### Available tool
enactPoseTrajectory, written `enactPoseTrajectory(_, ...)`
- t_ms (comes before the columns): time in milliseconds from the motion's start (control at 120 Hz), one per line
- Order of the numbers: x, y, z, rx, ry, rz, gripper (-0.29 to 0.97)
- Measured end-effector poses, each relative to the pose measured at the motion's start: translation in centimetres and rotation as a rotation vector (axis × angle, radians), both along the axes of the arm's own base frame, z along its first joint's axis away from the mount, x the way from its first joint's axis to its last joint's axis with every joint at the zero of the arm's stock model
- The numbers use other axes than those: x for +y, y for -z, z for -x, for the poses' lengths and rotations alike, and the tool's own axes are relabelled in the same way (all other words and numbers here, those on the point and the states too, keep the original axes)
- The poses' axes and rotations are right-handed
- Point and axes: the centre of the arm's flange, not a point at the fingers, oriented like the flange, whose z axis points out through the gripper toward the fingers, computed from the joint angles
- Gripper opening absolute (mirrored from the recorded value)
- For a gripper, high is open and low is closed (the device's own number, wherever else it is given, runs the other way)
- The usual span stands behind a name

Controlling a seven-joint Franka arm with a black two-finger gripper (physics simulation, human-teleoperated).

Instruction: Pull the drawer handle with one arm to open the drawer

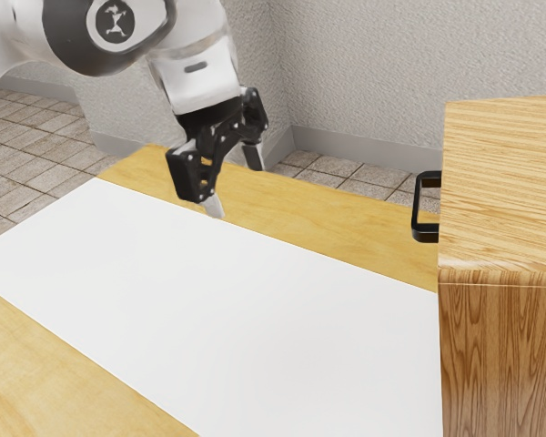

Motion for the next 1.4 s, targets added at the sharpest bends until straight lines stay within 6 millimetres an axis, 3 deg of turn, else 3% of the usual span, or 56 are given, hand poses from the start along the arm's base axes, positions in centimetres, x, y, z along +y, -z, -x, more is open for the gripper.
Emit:
enactPoseTrajectory(58, -4.5, 0.2, 0.6, -0.024, 0.212, 0.036, 0.68)
enactPoseTrajectory(108, -7.0, 0.3, 0.8, -0.045, 0.361, 0.064, 0.68)
enactPoseTrajectory(158, -8.3, 0.4, 0.5, -0.066, 0.474, 0.078, 0.68)
enactPoseTrajectory(200, -7.8, 0.6, -0.1, -0.083, 0.535, 0.086, 0.68)
enactPoseTrajectory(267, -3.6, 0.4, -1.5, -0.127, 0.588, 0.181, 0.68)
enactPoseTrajectory(392, 11.5, 0.3, -3.0, -0.268, 0.567, 0.309, 0.67)
enactPoseTrajectory(442, 13.9, 0.7, -3.4, -0.304, 0.611, 0.314, 0.67)
enactPoseTrajectory(483, 12.2, 1.0, -4.0, -0.319, 0.706, 0.317, 0.66)
enactPoseTrajectory(592, 3.3, 1.2, -4.8, -0.348, 1.006, 0.313, 0.65)
enactPoseTrajectory(650, 1.0, 1.1, -4.8, -0.365, 1.104, 0.279, 0.64)
enactPoseTrajectory(758, 1.9, 1.0, -5.2, -0.406, 1.184, 0.215, 0.61)
enactPoseTrajectory(817, 2.3, 2.1, -6.2, -0.415, 1.211, 0.188, 0.57)
enactPoseTrajectory(908, 1.1, 3.0, -7.5, -0.462, 1.263, 0.188, 0.50)
enactPoseTrajectory(1117, -2.8, 1.8, -7.1, -0.601, 1.380, 0.228, 0.37)
enactPoseTrajectory(1292, -3.3, 3.0, -7.8, -0.613, 1.370, 0.256, 0.32)
enactPoseTrajectory(1400, -3.9, 4.8, -7.8, -0.586, 1.350, 0.297, 0.31)
